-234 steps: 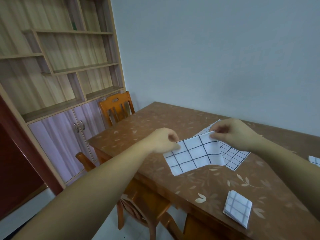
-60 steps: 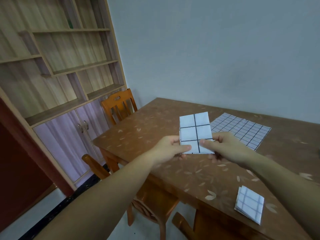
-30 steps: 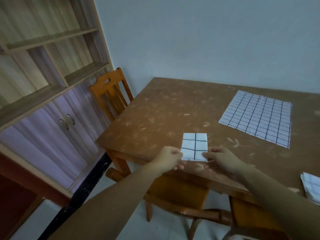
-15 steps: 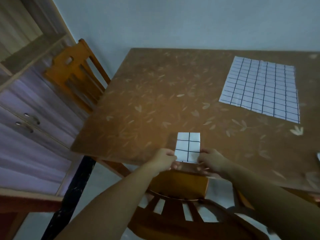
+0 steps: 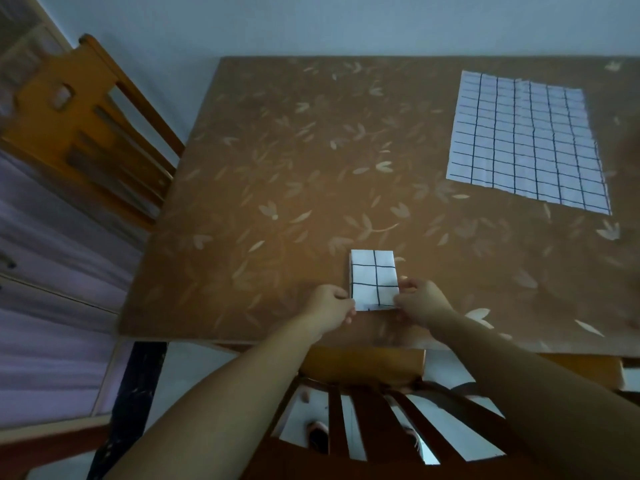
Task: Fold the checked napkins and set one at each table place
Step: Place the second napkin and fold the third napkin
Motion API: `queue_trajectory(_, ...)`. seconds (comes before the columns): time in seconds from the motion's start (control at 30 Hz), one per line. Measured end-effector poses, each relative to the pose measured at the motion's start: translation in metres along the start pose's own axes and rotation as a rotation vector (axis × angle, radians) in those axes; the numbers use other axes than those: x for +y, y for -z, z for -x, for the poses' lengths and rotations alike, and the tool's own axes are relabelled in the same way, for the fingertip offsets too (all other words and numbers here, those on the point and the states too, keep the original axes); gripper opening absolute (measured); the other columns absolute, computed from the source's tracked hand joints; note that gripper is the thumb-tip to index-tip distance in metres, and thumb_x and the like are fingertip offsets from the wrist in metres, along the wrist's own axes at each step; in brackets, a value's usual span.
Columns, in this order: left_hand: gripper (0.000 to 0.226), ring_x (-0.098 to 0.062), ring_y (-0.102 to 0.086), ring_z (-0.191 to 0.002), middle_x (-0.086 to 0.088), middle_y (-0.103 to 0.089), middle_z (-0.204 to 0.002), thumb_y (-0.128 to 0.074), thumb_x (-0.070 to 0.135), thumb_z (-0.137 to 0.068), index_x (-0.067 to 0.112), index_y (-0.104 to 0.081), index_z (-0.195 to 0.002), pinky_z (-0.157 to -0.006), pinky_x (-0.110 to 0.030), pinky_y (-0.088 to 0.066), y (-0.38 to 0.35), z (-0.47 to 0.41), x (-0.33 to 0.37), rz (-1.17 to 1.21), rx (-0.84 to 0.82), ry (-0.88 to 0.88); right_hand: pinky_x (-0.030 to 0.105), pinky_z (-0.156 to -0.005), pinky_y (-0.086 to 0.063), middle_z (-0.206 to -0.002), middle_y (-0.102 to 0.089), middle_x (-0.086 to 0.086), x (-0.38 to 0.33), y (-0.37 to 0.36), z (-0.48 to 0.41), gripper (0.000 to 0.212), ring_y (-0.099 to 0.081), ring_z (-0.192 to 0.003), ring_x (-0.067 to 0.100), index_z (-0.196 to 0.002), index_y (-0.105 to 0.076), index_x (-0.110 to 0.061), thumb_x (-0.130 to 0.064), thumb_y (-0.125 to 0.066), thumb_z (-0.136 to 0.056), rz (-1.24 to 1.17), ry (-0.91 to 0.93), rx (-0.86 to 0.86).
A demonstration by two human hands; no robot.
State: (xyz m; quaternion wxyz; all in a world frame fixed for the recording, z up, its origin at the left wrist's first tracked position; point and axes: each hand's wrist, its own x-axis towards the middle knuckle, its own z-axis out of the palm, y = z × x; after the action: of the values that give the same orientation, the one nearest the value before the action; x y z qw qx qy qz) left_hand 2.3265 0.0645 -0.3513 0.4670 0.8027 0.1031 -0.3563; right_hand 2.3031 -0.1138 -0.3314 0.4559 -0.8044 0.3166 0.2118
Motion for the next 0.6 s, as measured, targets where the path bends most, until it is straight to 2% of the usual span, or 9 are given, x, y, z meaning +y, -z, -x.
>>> queue_trajectory(0.07,0.014,-0.013,-0.06,-0.065,-0.003,-0.07,-0.083,-0.055,0.018,-0.097,0.012,-0.065,-0.105,-0.062,-0.027,-0.046,0.008,0.001,0.002,-0.073,-0.005,-0.023,0.035,-0.069,-0.054,-0.087,-0.065,0.005,-0.001,0.004,0.001,0.015,-0.064,-0.08,0.024,-0.095,-0.062,-0.016,-0.011,-0.055,-0.083,0.093,0.009,0.04)
queue_trajectory(0.13,0.012,-0.017,-0.061,-0.069,-0.006,-0.072,-0.087,-0.055,0.02,-0.097,0.02,-0.062,-0.087,-0.07,-0.031,-0.05,0.016,0.002,0.009,-0.127,0.019,-0.052,0.031,-0.065,-0.051,-0.09,-0.067,0.008,-0.002,0.011,0.005,0.018,-0.062,-0.079,0.022,-0.096,-0.065,-0.008,-0.019,-0.058,-0.083,0.187,0.04,0.061)
queue_trajectory(0.23,0.006,-0.023,-0.066,-0.087,-0.004,-0.071,-0.098,-0.056,0.026,-0.095,0.023,-0.06,-0.098,-0.084,-0.037,-0.054,0.022,0.006,0.026,-0.192,0.071,-0.123,0.035,-0.068,-0.057,-0.087,-0.068,0.003,-0.006,0.028,0.012,0.014,-0.066,-0.078,0.02,-0.088,-0.063,-0.016,-0.03,-0.062,-0.085,0.239,0.104,0.064)
queue_trajectory(0.3,0.011,-0.024,-0.065,-0.093,-0.003,-0.068,-0.107,-0.057,0.026,-0.094,0.022,-0.062,-0.103,-0.082,-0.034,-0.053,0.02,0.01,0.044,-0.205,0.107,-0.183,0.035,-0.07,-0.061,-0.085,-0.067,0.0,-0.008,0.042,0.019,0.013,-0.069,-0.075,0.018,-0.094,-0.062,-0.017,-0.028,-0.061,-0.088,0.254,0.142,0.07)
queue_trajectory(0.4,0.019,-0.016,-0.06,-0.08,0.001,-0.062,-0.099,-0.057,0.019,-0.093,0.018,-0.063,-0.111,-0.067,-0.024,-0.046,0.004,0.022,0.075,-0.226,0.162,-0.272,0.035,-0.073,-0.061,-0.09,-0.067,-0.002,-0.002,0.071,0.03,0.021,-0.068,-0.075,0.015,-0.107,-0.061,-0.019,-0.03,-0.058,-0.09,0.303,0.216,0.103)
queue_trajectory(0.47,0.02,-0.016,-0.057,-0.071,0.003,-0.062,-0.094,-0.056,0.02,-0.092,0.021,-0.063,-0.11,-0.06,-0.022,-0.044,-0.014,0.035,0.096,-0.27,0.188,-0.309,0.032,-0.074,-0.059,-0.093,-0.066,-0.004,0.008,0.097,0.038,0.028,-0.065,-0.078,0.012,-0.113,-0.061,-0.019,-0.033,-0.059,-0.089,0.331,0.261,0.145)
queue_trajectory(0.5,0.019,-0.018,-0.059,-0.074,0.002,-0.064,-0.097,-0.057,0.022,-0.091,0.023,-0.063,-0.11,-0.063,-0.024,-0.046,-0.026,0.042,0.105,-0.302,0.184,-0.324,0.03,-0.072,-0.058,-0.093,-0.065,-0.004,0.015,0.111,0.043,0.031,-0.064,-0.079,0.011,-0.115,-0.061,-0.019,-0.034,-0.058,-0.089,0.348,0.287,0.17)
queue_trajectory(0.6,0.023,-0.025,-0.064,-0.098,-0.001,-0.067,-0.111,-0.056,0.029,-0.091,0.025,-0.061,-0.113,-0.086,-0.034,-0.052,-0.066,0.066,0.13,-0.456,0.169,-0.385,0.019,-0.06,-0.047,-0.099,-0.06,-0.004,0.042,0.157,0.058,0.032,-0.058,-0.079,0.008,-0.12,-0.059,-0.02,-0.032,-0.058,-0.091,0.386,0.349,0.221)
